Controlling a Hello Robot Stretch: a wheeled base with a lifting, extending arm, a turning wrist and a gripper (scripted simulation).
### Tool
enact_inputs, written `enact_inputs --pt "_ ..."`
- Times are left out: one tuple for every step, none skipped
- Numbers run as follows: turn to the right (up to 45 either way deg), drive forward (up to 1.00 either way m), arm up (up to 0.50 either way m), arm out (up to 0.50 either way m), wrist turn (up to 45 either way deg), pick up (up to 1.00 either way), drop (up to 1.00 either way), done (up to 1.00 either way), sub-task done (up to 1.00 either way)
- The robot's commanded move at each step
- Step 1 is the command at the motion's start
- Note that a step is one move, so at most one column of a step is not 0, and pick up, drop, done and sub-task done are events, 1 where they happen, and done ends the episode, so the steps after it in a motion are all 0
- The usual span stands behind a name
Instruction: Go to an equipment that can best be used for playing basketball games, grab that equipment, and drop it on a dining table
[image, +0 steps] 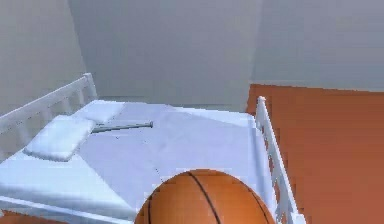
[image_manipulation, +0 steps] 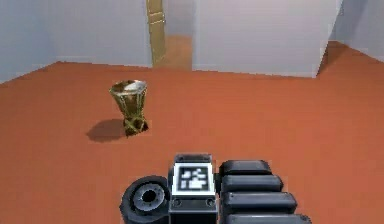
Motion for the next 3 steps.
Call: enact_inputs --pt "-45.0 0.0 0.0 0.0 0.0 0.0 0.0 0.0 0.0" --pt "-45.0 0.0 0.0 0.0 0.0 0.0 0.0 0.0 0.0" --pt "-45.0 0.0 0.0 0.0 0.0 0.0 0.0 0.0 0.0"
